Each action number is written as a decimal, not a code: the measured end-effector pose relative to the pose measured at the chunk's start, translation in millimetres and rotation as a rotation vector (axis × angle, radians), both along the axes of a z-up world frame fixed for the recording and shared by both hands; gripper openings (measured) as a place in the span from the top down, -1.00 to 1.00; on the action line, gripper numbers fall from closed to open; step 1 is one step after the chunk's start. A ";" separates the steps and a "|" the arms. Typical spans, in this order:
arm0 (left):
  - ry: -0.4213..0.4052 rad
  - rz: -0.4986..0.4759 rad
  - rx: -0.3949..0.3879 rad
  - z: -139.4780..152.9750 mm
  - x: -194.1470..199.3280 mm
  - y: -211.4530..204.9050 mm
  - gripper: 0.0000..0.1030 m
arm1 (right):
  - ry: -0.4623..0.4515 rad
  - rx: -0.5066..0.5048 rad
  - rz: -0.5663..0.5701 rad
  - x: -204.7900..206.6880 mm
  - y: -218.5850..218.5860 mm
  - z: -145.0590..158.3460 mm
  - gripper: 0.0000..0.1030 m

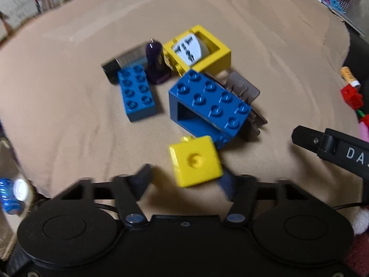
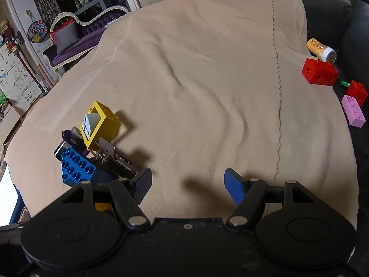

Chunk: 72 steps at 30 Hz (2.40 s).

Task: Organize rigid objects
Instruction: 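Grasp the small yellow Duplo brick with the left tool, then grasp the dark purple peg with the right tool while the left tool holds the yellow brick, then carry both pieces to the basket and open both tools to release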

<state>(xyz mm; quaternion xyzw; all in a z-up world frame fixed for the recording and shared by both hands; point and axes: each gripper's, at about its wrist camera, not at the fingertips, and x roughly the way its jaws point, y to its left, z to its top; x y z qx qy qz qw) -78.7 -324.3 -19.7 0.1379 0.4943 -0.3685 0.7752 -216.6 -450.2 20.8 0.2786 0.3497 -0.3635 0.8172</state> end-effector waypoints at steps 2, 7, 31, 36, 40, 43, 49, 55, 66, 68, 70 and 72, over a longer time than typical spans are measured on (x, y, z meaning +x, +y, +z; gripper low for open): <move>0.008 0.006 -0.003 -2.2 4.3 4.8 0.28 | -0.001 0.003 0.003 1.2 1.1 -1.1 -0.34; 0.011 0.007 -0.023 -0.2 11.9 23.4 0.29 | -0.011 0.003 0.015 4.4 5.2 2.6 -0.30; 0.051 0.057 -0.061 -8.1 53.6 60.2 0.28 | -0.003 -0.140 0.419 179.0 62.9 7.5 0.44; 0.075 0.062 -0.079 -9.1 59.7 64.4 0.28 | 0.037 -0.136 0.391 193.6 54.4 -2.6 0.62; 0.057 0.057 -0.075 -9.1 57.0 63.6 0.29 | -0.018 -0.082 0.373 183.8 42.7 5.2 0.63; 0.057 0.065 -0.080 -6.6 55.4 62.1 0.29 | -0.056 -0.086 0.363 172.5 40.3 19.5 0.64; 0.033 0.076 -0.091 5.8 51.4 65.2 0.29 | -0.117 -0.098 0.322 143.8 38.3 47.2 0.64; -0.004 0.102 -0.096 25.9 47.7 81.6 0.29 | -0.140 -0.110 0.310 121.6 47.2 64.7 0.64; -0.062 0.251 -0.078 54.9 63.4 154.8 0.29 | -0.112 -0.093 0.468 132.0 112.5 67.9 0.64; -0.065 0.285 -0.073 56.4 67.9 172.3 0.29 | -0.104 -0.079 0.513 141.5 131.2 65.3 0.64; -0.082 0.327 -0.063 56.7 73.3 191.1 0.29 | -0.097 -0.069 0.557 150.1 151.2 63.5 0.64; -0.091 0.365 -0.054 56.3 79.3 208.2 0.29 | -0.089 -0.062 0.605 159.9 173.7 61.9 0.63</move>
